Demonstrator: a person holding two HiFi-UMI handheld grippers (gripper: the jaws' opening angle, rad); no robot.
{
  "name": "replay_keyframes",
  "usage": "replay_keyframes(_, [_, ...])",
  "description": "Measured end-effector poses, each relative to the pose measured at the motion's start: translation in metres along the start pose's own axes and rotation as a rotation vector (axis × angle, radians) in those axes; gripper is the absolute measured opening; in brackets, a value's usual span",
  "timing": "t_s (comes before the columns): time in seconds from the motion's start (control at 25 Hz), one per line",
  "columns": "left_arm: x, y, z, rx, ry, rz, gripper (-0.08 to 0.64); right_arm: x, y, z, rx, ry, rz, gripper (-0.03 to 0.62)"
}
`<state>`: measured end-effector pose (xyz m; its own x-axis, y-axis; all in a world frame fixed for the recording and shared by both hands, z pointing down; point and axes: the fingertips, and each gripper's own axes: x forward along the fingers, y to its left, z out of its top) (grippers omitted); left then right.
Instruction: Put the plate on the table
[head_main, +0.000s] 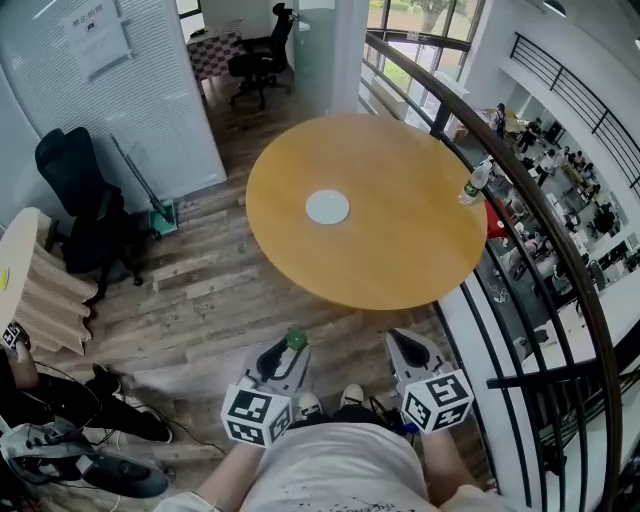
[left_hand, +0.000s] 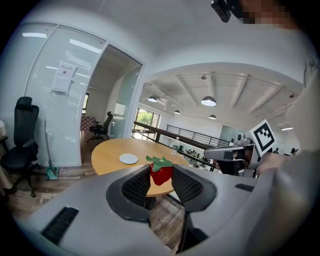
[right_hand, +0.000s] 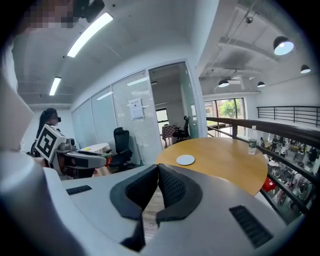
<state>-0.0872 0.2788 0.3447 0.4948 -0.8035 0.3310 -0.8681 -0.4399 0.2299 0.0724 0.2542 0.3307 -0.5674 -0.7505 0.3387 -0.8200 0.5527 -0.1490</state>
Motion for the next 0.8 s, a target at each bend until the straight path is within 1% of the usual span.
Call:
replay_keyframes(0.16, [-0.01,0.004,-0.002,0.018,-0.004,-0.007,0.147,-0.001,0.009,-0.005,0.014,0.004,-0.028,0.025])
replay_keyframes(0.36, [-0.013,0.011,-0.005,0.007,0.002,-0.019,0.147,0.006,0.017,-0.008,0.024,0.01,-0.027,0.025])
replay_keyframes(0.56, [-0.007,0.022,-0.001,0.009,0.004,-0.021,0.147,0.015,0.013,-0.005,0.028,0.007,-0.034,0.025])
replay_keyframes(0.8, [0.003,0.043,0.001,0.003,0.015,-0.002,0.147,0.039,0.008,-0.005,0.039,0.019,-0.024,0.025])
